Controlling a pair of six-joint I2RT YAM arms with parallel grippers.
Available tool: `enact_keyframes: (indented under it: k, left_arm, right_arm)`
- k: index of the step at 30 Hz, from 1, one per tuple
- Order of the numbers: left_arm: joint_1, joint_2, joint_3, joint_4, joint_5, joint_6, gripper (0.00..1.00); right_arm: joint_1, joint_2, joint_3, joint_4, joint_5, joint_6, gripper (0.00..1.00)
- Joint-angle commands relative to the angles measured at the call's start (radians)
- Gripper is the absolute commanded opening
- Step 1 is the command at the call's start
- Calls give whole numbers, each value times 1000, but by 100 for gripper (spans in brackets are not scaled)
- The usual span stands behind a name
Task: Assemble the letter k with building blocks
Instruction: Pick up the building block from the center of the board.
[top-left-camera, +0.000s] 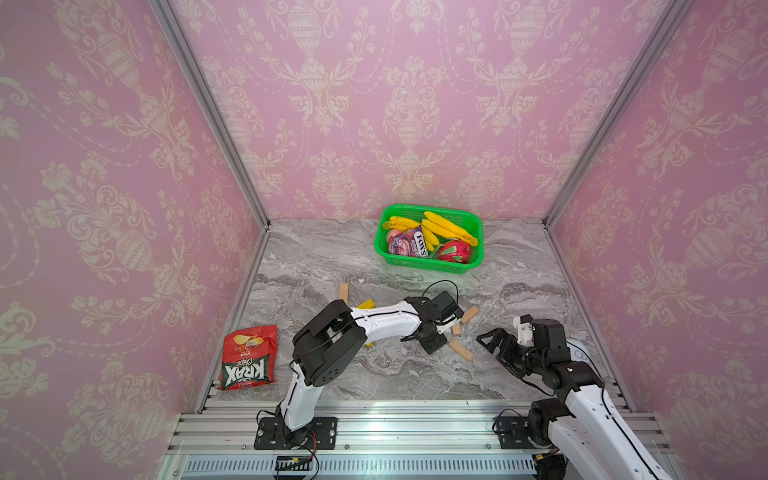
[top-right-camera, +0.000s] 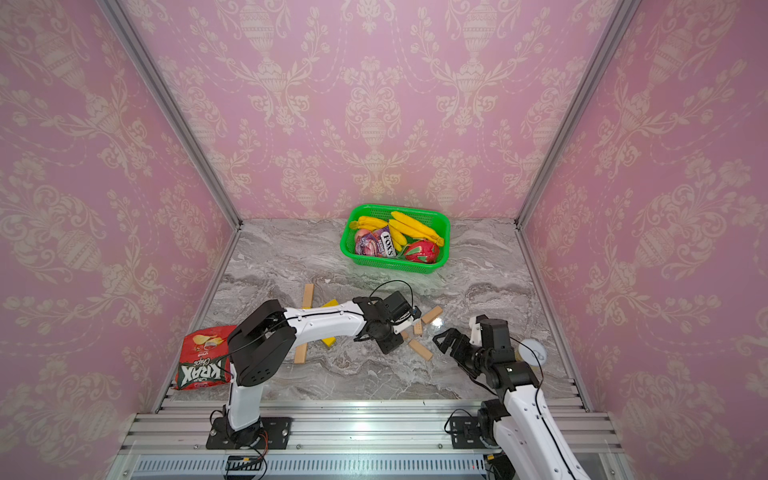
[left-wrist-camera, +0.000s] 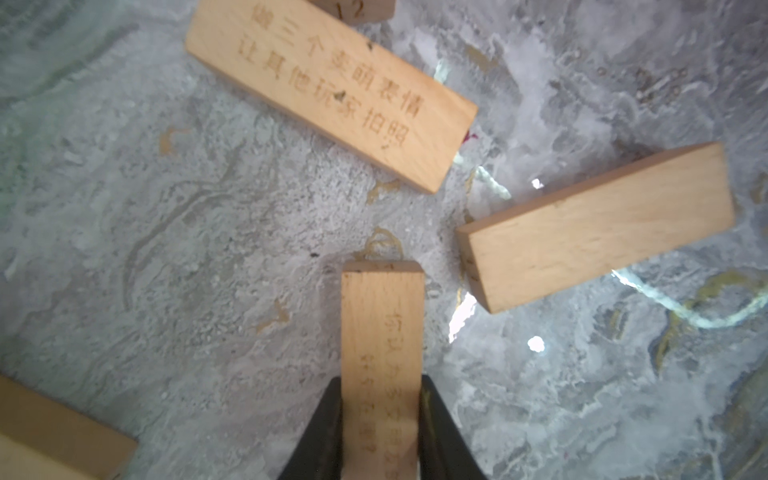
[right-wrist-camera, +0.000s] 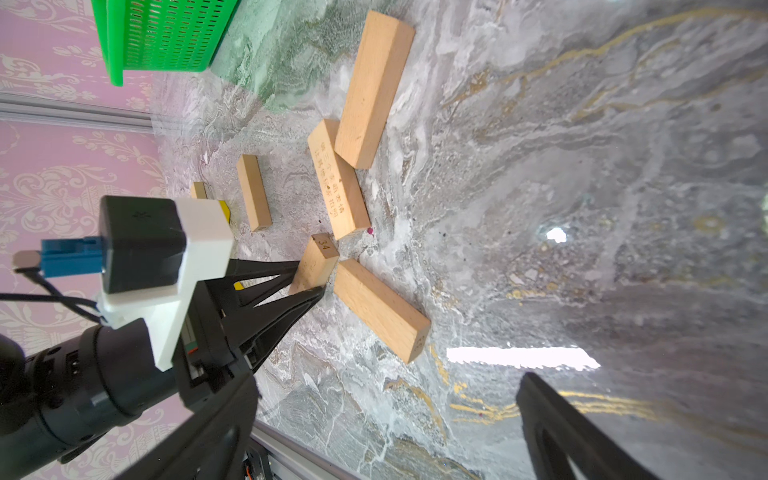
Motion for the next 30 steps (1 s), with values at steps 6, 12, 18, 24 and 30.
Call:
enact_keyframes:
  k: [6, 12, 18, 24, 30]
  left_arm:
    - [33, -83, -34, 33, -7, -94, 25]
    - [53, -104, -49, 38, -57, -179, 25]
    - [70, -130, -54, 34, -92, -261, 25]
    - [86, -149, -42, -8, -131, -330, 24]
    - [105, -175, -53, -47, -156, -398, 24]
  right_arm:
    - [-8, 22, 54, -2, -14, -5, 100]
    - [-6, 35, 42, 27, -24, -2, 100]
    - [-6, 62, 49, 50, -42, -10, 100]
    - [-5, 90, 53, 97, -71, -5, 100]
    - [10, 150, 75, 126, -87, -24, 100]
